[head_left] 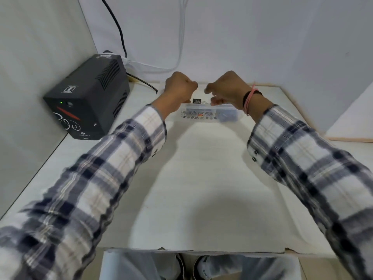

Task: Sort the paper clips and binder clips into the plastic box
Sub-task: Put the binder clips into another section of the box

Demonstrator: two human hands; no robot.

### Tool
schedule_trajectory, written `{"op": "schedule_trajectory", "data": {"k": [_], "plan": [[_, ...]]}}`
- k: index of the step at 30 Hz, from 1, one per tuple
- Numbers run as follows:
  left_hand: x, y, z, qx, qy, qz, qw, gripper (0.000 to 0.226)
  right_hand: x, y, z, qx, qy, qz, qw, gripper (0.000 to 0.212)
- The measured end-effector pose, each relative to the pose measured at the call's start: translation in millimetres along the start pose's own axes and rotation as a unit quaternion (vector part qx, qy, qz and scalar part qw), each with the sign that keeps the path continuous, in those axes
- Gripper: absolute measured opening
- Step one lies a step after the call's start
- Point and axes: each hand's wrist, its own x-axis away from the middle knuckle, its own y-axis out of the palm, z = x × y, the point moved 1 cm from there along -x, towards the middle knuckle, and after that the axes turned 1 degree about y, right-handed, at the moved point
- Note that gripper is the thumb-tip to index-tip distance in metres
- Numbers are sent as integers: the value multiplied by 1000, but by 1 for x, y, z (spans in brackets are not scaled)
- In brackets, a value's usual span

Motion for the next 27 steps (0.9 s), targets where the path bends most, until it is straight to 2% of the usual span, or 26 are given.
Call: {"op": "schedule_trajectory", "data": {"k": [3, 8, 13, 20, 27], "plan": [[15, -9, -18, -93, 87, 61, 990, 21, 12, -8, 20, 164, -72, 60, 982, 23], [36, -15, -53, -251, 141, -16, 958, 37, 46, -9, 50, 295, -131, 5, 946, 29], [73, -21, -61, -265, 178, -1, 948, 27, 83, -2, 56, 298, -162, 43, 940, 24], [162, -35, -72, -260, 226, 27, 938, 26, 160, 2, 70, 295, -240, 59, 923, 22], [209, -43, -74, -255, 227, 33, 939, 27, 205, 5, 78, 297, -275, 65, 912, 20]]}}
